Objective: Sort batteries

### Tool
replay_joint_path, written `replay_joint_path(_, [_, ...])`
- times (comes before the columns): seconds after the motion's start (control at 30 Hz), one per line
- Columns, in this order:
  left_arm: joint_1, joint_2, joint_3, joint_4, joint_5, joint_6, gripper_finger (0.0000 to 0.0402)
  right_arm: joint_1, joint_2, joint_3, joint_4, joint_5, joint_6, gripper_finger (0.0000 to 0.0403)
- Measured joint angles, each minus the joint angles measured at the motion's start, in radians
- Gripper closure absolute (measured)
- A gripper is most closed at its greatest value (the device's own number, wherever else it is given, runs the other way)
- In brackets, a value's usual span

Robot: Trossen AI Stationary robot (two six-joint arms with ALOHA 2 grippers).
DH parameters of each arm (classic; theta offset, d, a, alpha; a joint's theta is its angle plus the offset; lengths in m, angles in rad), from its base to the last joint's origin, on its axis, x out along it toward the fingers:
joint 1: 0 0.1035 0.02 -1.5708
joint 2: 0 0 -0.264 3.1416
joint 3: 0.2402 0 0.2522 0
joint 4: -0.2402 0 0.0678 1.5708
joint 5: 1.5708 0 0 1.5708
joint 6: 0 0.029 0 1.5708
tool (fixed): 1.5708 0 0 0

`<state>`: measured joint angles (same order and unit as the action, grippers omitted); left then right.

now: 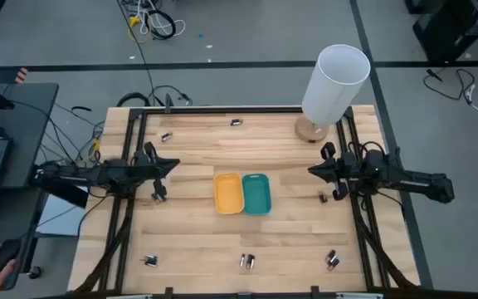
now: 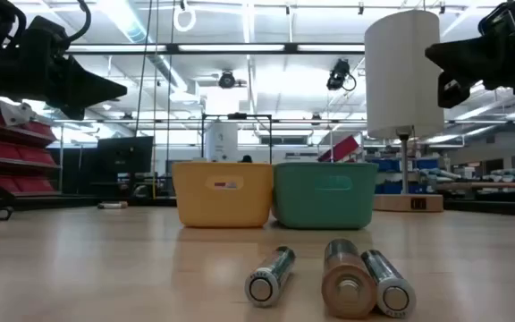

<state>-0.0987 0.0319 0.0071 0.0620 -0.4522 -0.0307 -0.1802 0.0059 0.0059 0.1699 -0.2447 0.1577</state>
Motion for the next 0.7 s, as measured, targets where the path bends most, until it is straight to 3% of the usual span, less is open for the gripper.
replay_joint_path(0.7, [0.000, 0.001, 0.000, 0.017, 0.000, 0.000, 0.0380, 0.000, 0.000, 0.000, 0.000, 0.000, 0.000, 0.0392])
